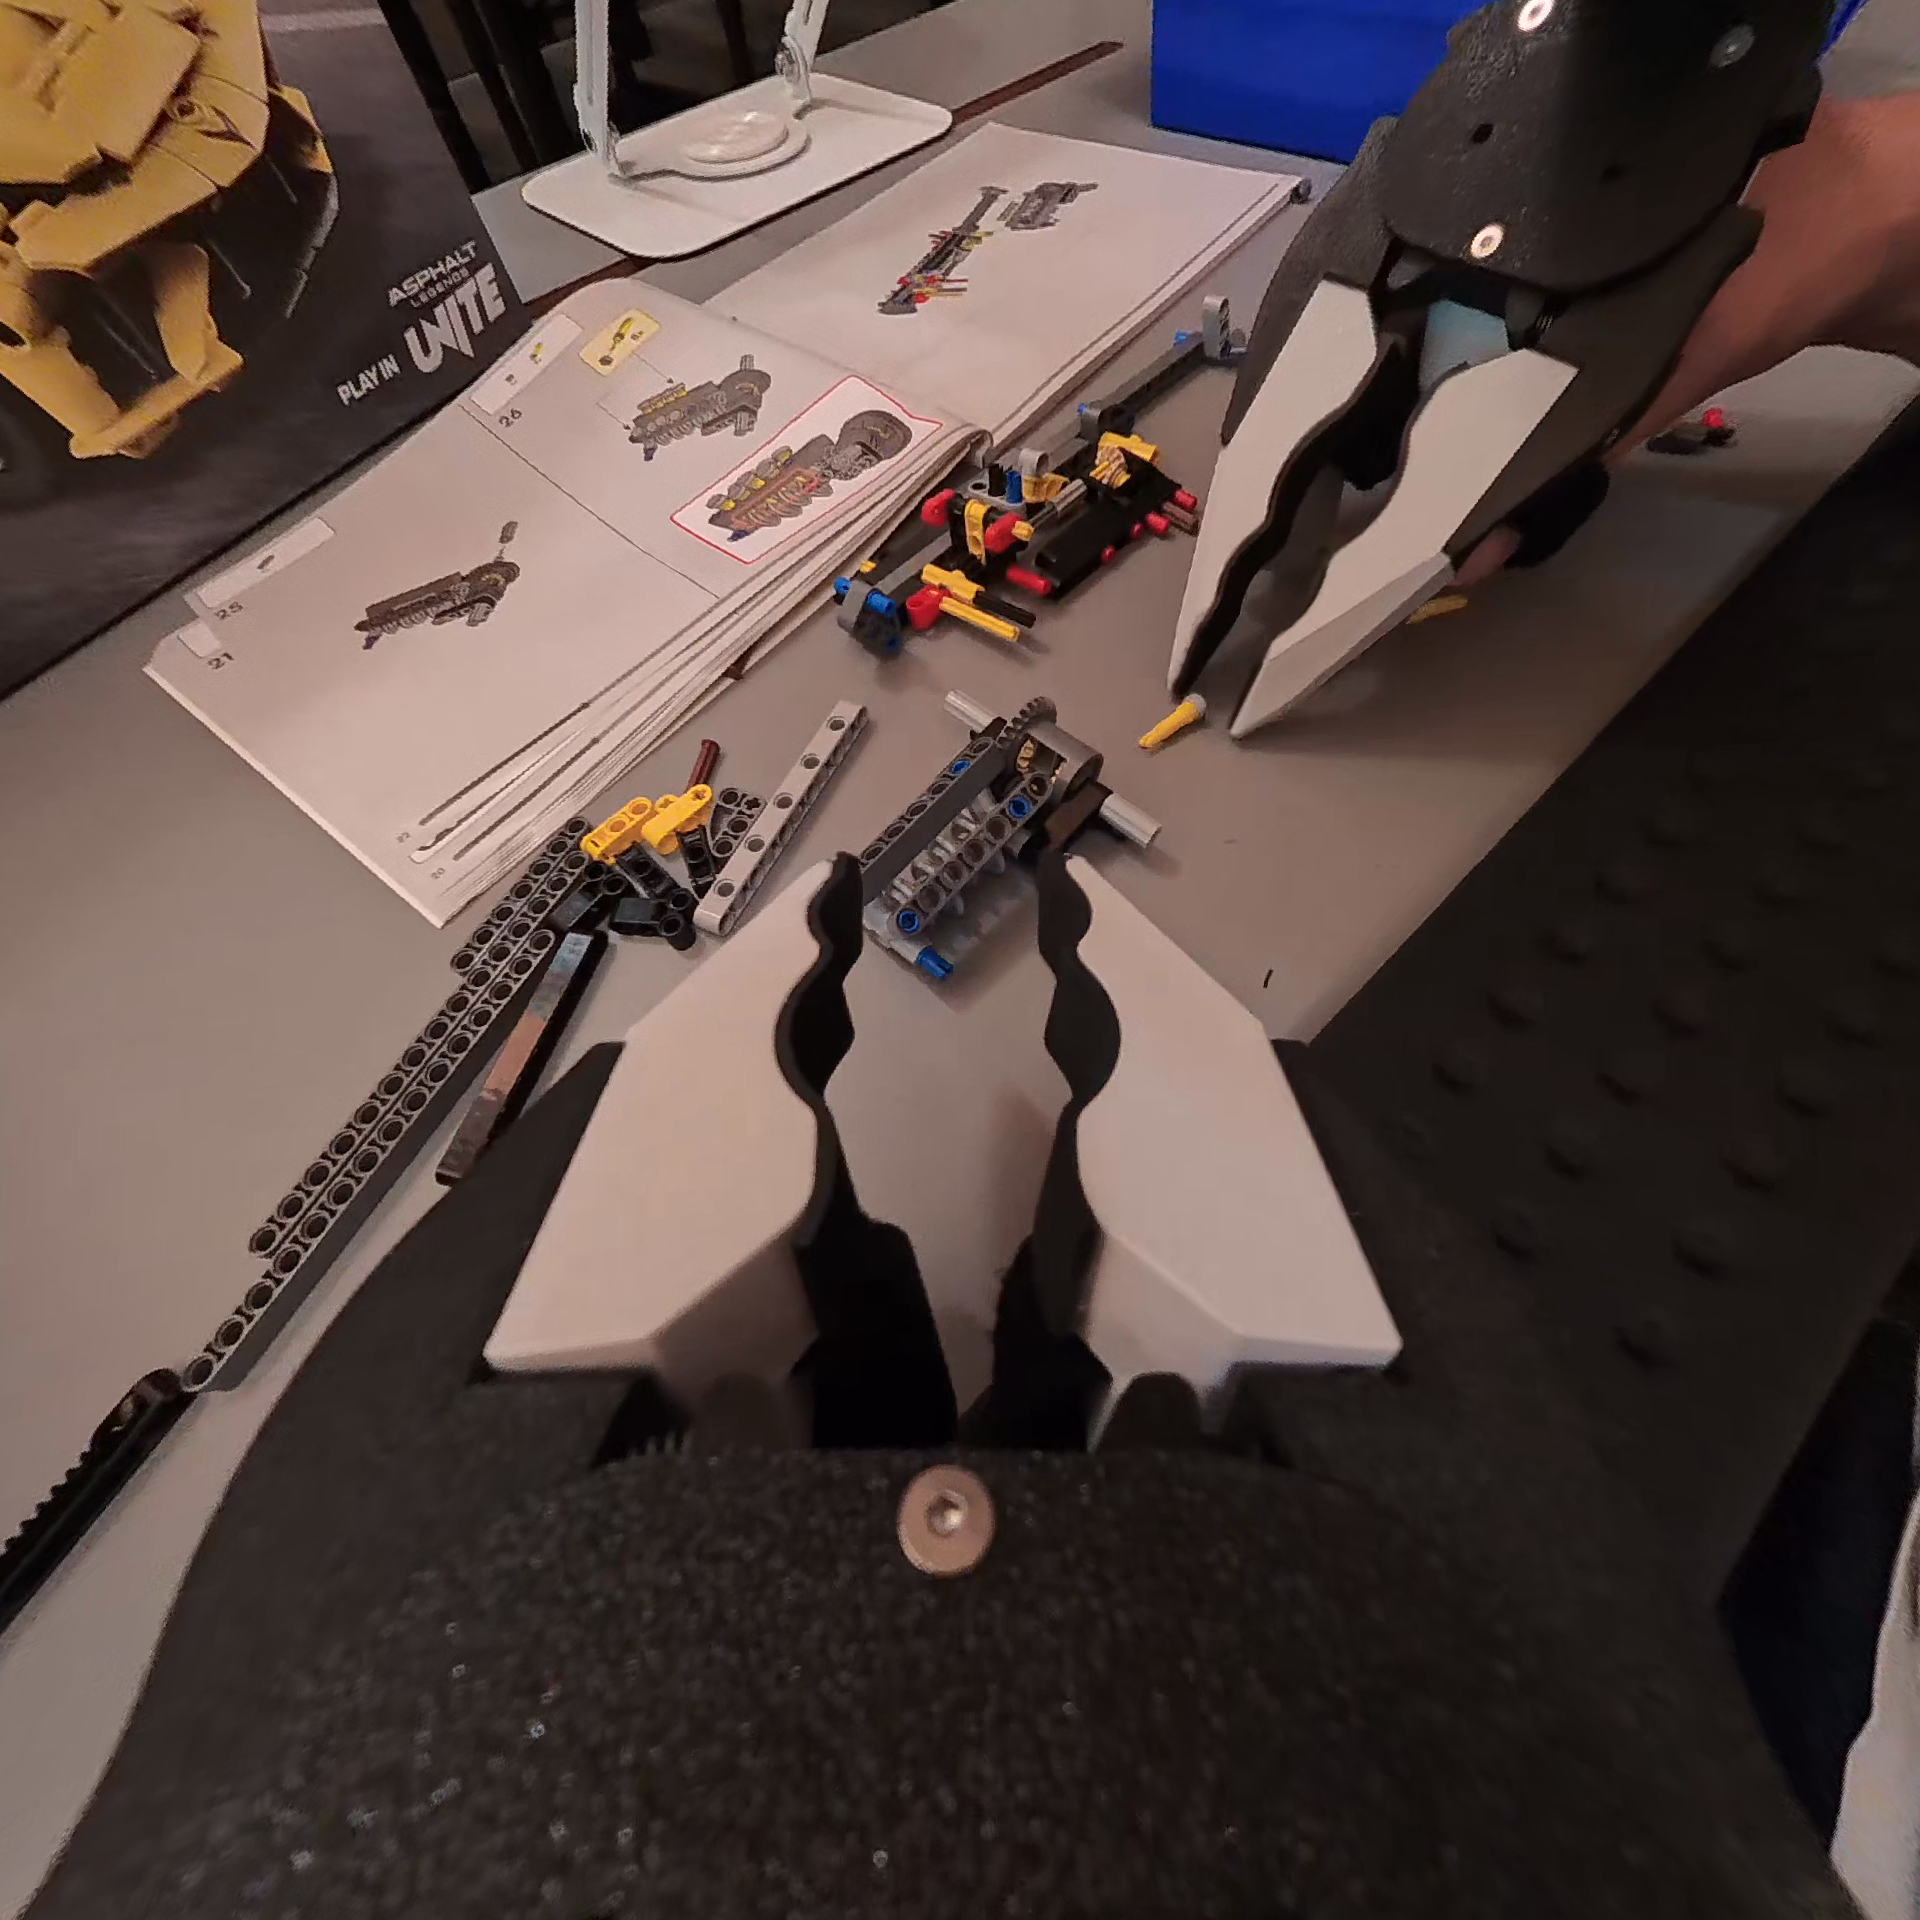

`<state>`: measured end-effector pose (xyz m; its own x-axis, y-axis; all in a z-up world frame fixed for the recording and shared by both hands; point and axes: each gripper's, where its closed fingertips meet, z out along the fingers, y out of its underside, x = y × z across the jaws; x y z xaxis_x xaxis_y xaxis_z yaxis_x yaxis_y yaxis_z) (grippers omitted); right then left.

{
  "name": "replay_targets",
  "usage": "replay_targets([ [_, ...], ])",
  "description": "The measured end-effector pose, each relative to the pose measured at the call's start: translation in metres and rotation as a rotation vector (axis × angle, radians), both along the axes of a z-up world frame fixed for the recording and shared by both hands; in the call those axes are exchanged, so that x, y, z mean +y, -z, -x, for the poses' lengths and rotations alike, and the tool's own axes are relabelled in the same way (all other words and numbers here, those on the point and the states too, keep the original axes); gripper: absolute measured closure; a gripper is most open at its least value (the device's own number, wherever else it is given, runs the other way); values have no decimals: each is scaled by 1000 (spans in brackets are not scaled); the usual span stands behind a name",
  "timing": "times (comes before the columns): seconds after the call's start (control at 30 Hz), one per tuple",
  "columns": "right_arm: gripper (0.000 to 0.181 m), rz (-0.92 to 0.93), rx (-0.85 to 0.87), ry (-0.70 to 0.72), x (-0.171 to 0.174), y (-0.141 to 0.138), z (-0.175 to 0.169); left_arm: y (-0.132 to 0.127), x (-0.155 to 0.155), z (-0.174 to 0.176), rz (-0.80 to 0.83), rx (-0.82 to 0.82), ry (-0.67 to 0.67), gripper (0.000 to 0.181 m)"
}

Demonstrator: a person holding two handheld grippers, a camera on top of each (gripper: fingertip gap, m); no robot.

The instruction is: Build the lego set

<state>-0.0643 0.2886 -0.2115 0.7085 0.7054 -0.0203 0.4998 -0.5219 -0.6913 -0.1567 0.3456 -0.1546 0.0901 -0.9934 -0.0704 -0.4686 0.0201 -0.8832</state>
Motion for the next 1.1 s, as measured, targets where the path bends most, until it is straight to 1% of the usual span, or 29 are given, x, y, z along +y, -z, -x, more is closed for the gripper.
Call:
replay_targets([
  [0.03,160,11,12,7,-4,-3,-2,-2,0,0,1,-11,2,148],
  [0.1,160,-7,50,49,-14,-18,-12,-5,-1,1,-1,-33,7,148],
  [0.2,160,-61,56,191,-37,-38,-47,-6,-3,2,-4,-41,18,147],
  [0.27,160,-41,7,282,-58,-32,-71,-4,-3,1,-6,-27,20,145],
  [0.3,158,-24,-4,304,-68,-27,-75,-2,-3,0,-7,-19,22,145],
  [0.43,159,-27,58,312,-79,-18,-57,-2,-1,-1,-5,-17,14,145],
  [0.57,163,-34,32,287,-79,-12,-39,-16,4,2,-47,-100,-21,146],
  [0.67,164,-28,-52,290,-77,-5,-43,-25,5,3,-86,-156,-34,146],
  [0.77,167,-8,-55,306,-75,0,-47,-25,2,1,-116,-155,-18,146],
  [0.87,177,-8,-66,290,-73,1,-46,-22,0,-3,-135,-134,-6,146],
  [0.93,177,-21,-85,296,-68,0,-48,-26,-5,-9,-124,-152,17,147],
  [0.97,177,-52,-65,305,-64,-6,-48,-32,-10,-15,-104,-182,43,150],
  [1.0,177,-95,-2,313,-58,-17,-44,-38,-18,-22,-78,-221,73,153],
  [1.03,177,-136,95,330,-52,-32,-39,-42,-27,-31,-59,-244,105,154],
  [1.1,177,-212,359,360,-39,-70,-27,-35,-48,-53,-89,-193,155,152],
])
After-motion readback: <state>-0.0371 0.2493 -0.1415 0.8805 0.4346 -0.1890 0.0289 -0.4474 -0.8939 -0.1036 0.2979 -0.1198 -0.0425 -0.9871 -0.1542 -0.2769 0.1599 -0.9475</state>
